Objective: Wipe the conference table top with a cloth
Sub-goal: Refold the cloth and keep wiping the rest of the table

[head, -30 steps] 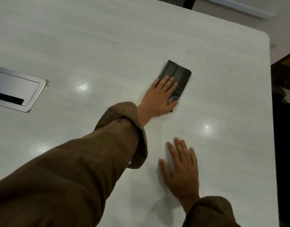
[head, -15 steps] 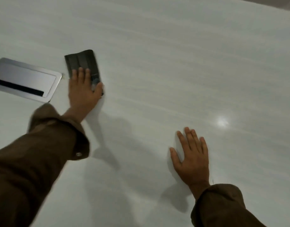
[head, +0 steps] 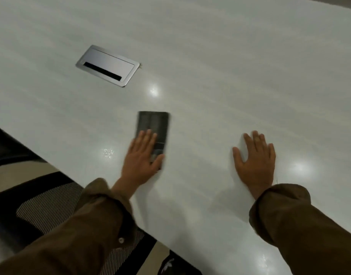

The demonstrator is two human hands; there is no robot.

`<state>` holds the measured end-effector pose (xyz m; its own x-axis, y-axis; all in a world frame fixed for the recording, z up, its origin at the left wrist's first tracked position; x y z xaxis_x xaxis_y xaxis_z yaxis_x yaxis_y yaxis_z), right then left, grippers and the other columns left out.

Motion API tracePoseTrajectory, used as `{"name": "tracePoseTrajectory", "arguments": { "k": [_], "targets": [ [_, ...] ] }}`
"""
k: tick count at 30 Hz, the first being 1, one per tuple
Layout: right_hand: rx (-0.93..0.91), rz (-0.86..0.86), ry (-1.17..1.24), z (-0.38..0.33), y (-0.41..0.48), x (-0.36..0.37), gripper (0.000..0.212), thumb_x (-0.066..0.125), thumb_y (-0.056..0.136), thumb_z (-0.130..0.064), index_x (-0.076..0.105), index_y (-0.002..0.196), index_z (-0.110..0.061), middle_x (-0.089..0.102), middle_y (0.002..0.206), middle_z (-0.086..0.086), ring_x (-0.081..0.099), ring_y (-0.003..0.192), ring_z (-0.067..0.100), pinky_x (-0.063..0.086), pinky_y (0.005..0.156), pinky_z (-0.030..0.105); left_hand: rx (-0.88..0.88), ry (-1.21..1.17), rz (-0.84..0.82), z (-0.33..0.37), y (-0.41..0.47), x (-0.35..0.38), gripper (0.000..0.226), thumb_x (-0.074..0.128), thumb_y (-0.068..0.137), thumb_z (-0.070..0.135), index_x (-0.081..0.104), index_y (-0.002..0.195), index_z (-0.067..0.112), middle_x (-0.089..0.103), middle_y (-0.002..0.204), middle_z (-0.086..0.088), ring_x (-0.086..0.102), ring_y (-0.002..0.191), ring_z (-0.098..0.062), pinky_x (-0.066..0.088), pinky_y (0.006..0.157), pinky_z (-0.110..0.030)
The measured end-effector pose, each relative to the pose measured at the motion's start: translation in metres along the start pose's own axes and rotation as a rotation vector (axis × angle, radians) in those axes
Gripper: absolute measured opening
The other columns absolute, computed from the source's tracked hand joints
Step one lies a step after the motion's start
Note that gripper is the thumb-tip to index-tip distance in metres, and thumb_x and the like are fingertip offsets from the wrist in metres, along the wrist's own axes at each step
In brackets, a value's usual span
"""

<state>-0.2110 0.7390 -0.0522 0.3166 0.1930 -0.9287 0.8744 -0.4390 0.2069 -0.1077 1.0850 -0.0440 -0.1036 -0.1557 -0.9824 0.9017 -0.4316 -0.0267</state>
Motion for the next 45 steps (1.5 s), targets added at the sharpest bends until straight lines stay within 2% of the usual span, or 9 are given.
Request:
{"name": "tracePoseTrajectory", "arguments": {
  "k": [4,7,11,16,21,27,33,41,45],
  "targets": [
    [-0.019,-0.060,0.063,0.005,-0.002,-0.003,0.057,0.046,0.098,-0.049,0.050,0.143,-0.014,0.043,0.154,0.011,0.034,0.146,0.027,0.018,0.121,0.046,-0.473,0.004,0.001,-0.024,-0.073,-0.015,0.084,0.020,0.093,0.065,0.020,0.156,0.010,0.014,0.164,-0.011,0.006,0.151,-0.029,0.013,0.121,-0.050],
    [-0.112,-0.219,0.132,0.020,-0.003,-0.011,0.064,0.038,0.096,-0.054,0.046,0.146,-0.013,0.039,0.156,0.010,0.030,0.148,0.026,0.012,0.123,0.039,-0.570,-0.016,0.011,0.022,-0.070,-0.006,0.086,0.013,0.092,0.065,0.016,0.156,0.007,0.013,0.163,-0.017,0.005,0.151,-0.034,0.011,0.121,-0.053],
    [-0.089,-0.244,0.168,0.083,-0.026,-0.047,0.063,0.039,0.095,-0.052,0.051,0.143,-0.013,0.043,0.154,0.009,0.035,0.145,0.024,0.013,0.120,0.028,-0.399,-0.049,0.016,0.120,-0.009,0.016,0.081,0.019,0.094,0.060,0.025,0.154,0.007,0.021,0.160,-0.019,0.014,0.149,-0.037,0.014,0.120,-0.054],
    [0.162,-0.099,0.087,0.170,-0.078,-0.088,0.059,0.051,0.099,-0.048,0.050,0.142,-0.008,0.044,0.153,0.013,0.036,0.144,0.029,0.029,0.119,0.046,0.051,-0.068,-0.014,0.287,0.048,0.047,0.078,0.022,0.095,0.059,0.030,0.153,0.008,0.025,0.160,-0.016,0.017,0.149,-0.035,0.016,0.120,-0.053],
    [0.237,-0.075,0.092,0.184,-0.093,-0.091,0.061,0.048,0.100,-0.048,0.045,0.147,-0.009,0.039,0.156,0.011,0.031,0.147,0.026,0.023,0.122,0.041,0.413,-0.017,-0.094,0.290,0.041,0.050,0.069,0.035,0.096,0.056,0.034,0.152,0.015,0.026,0.161,-0.006,0.016,0.151,-0.025,0.022,0.119,-0.049],
    [0.215,0.064,0.078,0.181,-0.089,-0.081,0.061,0.048,0.097,-0.048,0.051,0.143,-0.008,0.045,0.152,0.012,0.036,0.145,0.025,0.027,0.120,0.041,0.138,0.025,-0.068,0.186,0.122,0.020,0.076,0.035,0.092,0.057,0.036,0.150,0.008,0.031,0.158,-0.015,0.023,0.147,-0.036,0.029,0.114,-0.054],
    [0.219,0.093,0.065,0.186,-0.090,-0.077,0.057,0.059,0.095,-0.041,0.055,0.140,-0.006,0.047,0.150,0.013,0.038,0.144,0.025,0.028,0.120,0.042,0.025,0.045,-0.022,0.277,0.206,0.039,0.080,0.023,0.095,0.060,0.020,0.155,0.007,0.016,0.162,-0.019,0.007,0.150,-0.037,0.008,0.121,-0.051],
    [0.251,0.048,0.008,0.186,-0.091,-0.081,0.060,0.056,0.096,-0.047,0.051,0.143,-0.009,0.044,0.153,0.010,0.036,0.145,0.023,0.027,0.121,0.041,0.734,0.064,-0.129,0.515,0.189,0.093,0.074,0.021,0.097,0.061,0.017,0.157,0.017,0.011,0.164,-0.011,0.004,0.152,-0.032,0.006,0.122,-0.050],
    [0.269,0.015,0.003,0.185,-0.091,-0.080,0.062,0.051,0.097,-0.051,0.047,0.145,-0.012,0.042,0.155,0.008,0.033,0.147,0.021,0.022,0.123,0.038,0.989,0.045,-0.165,0.513,0.175,0.097,0.071,0.026,0.098,0.061,0.022,0.156,0.021,0.015,0.164,-0.005,0.005,0.152,-0.025,0.005,0.123,-0.044]
  ]
}}
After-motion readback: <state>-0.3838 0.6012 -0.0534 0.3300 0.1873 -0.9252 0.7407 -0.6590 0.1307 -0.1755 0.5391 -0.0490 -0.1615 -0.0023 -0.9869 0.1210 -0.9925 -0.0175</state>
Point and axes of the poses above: each hand's wrist, its own y-axis towards the middle knuckle, its own x-axis out of the palm, z = x × y, the point moved 1 cm from there along y, towards the middle knuckle
